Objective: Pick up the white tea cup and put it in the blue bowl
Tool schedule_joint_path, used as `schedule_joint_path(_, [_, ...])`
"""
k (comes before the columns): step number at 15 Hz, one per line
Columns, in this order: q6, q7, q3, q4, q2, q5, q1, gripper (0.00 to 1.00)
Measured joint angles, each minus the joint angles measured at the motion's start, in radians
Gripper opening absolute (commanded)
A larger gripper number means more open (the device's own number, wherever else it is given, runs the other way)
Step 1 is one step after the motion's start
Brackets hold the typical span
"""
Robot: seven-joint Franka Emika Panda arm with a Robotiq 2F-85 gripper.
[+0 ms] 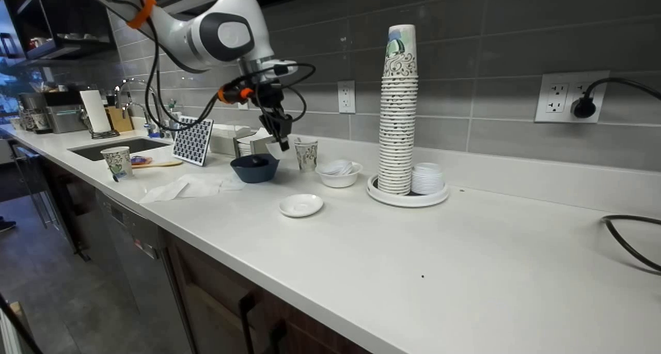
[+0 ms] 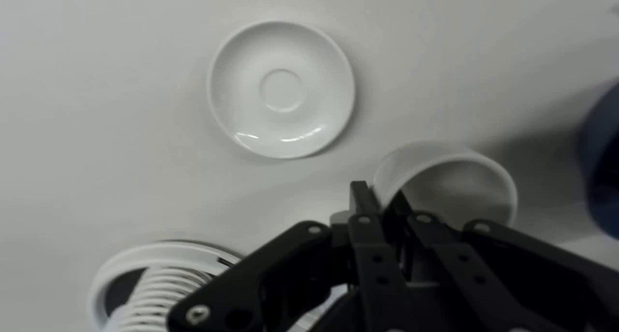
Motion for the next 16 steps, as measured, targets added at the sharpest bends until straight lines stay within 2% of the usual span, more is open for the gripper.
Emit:
schedule_joint_path(3, [-0.008, -0.055, 0.072, 0.0, -0.025, 0.021, 0.061, 0.02])
schedule_joint_path(8, [0.004, -0.133, 0.177, 0.011, 0.023, 0.033, 0.166, 0.02])
schedule_joint_path(11, [0.015, -0.151, 0.196, 0.063, 0.079, 0.033, 0.194, 0.02])
schedule_joint_path(16, [0.019, -0.16, 0.182, 0.171, 0.204, 0.011, 0.196, 0.02])
